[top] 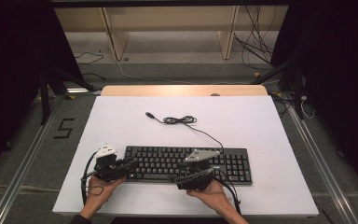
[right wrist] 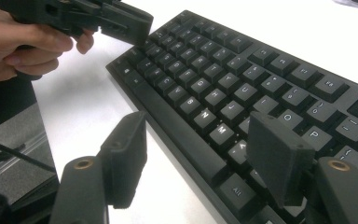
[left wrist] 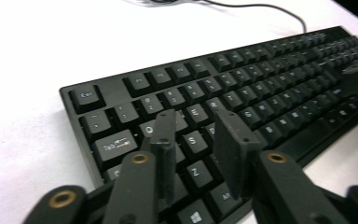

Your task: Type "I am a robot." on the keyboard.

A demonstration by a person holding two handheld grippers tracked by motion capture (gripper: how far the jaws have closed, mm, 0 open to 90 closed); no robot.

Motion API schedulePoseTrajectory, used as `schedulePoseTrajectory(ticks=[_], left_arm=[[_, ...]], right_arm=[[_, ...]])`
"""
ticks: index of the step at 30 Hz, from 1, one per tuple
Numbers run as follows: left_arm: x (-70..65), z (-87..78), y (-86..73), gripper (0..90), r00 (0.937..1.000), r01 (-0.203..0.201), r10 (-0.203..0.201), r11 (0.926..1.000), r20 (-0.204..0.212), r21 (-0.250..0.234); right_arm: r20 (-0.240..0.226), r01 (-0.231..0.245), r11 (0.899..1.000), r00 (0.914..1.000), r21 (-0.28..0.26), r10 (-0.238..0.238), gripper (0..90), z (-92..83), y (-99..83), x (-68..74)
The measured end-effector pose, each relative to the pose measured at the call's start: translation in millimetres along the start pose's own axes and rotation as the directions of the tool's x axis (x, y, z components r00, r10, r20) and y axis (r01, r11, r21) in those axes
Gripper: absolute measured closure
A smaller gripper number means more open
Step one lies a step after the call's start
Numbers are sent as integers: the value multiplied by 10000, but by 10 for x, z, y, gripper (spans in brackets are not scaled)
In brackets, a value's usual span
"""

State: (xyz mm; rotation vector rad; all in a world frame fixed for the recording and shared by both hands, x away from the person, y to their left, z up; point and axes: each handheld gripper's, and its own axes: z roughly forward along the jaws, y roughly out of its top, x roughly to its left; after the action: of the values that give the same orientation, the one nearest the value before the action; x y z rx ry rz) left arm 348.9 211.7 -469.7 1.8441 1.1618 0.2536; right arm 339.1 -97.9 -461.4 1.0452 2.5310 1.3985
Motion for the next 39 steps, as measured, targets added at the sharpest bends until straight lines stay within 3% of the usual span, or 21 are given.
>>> schedulePoseTrajectory(ticks=[10,23,39], left_arm=[[-61,-44,-9,516,9995,3,-1,10000,302,-73],[-107,-95,-21,424,9989,-28,39,9997,460,-233],[-164,-159,-36,342,9983,-28,65,9979,575,-644]], right_arm=[[-16,-27,10000,10000,-1,27,394,51,34,-2],[-27,-51,10000,10000,31,51,431,104,72,-11],[-119,168,9994,9998,296,-165,807,198,91,11]])
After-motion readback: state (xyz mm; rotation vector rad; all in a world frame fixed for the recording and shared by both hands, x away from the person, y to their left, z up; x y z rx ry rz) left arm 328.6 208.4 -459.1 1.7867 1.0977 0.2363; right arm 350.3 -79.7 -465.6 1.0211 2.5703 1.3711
